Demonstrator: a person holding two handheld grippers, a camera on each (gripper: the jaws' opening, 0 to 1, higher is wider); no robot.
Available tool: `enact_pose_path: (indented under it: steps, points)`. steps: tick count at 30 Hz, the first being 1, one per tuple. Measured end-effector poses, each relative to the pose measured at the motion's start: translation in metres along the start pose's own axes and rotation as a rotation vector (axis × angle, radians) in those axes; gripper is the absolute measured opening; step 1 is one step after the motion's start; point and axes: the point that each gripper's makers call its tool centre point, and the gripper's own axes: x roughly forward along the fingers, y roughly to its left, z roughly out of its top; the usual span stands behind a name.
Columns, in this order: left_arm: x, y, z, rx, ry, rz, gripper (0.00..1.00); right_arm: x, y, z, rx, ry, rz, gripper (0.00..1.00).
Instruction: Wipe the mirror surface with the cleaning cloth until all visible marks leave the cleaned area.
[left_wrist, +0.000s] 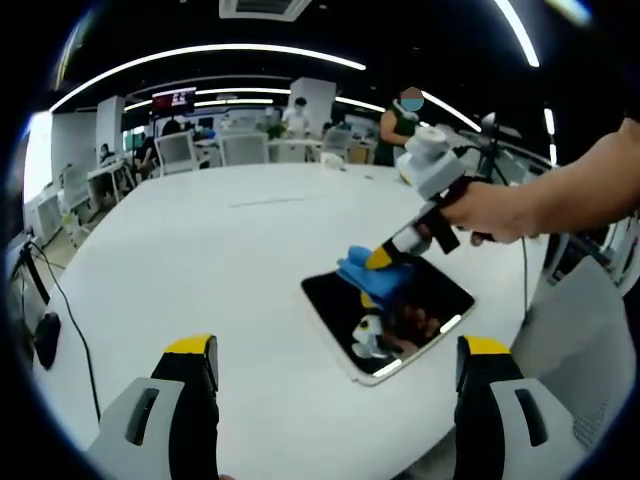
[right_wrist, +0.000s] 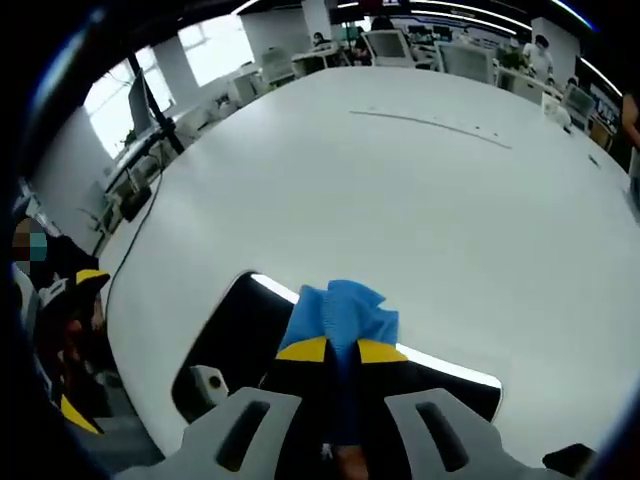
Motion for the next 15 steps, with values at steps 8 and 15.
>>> enact_pose_path:
  steps: [8,15]
  points:
    - [0.0007,-0.0011,0.0006,-0.009,-0.002,-0.001,1.00,0.0028,-0.0013,0.0041,0.020,-0.005,0.006,0.04]
    - [-0.0002,0.0003,0.0010,-0.008,-0.003,0.003,1.00,0.0029,-0.0011,0.0038,0.010,0.003,0.007,0.04]
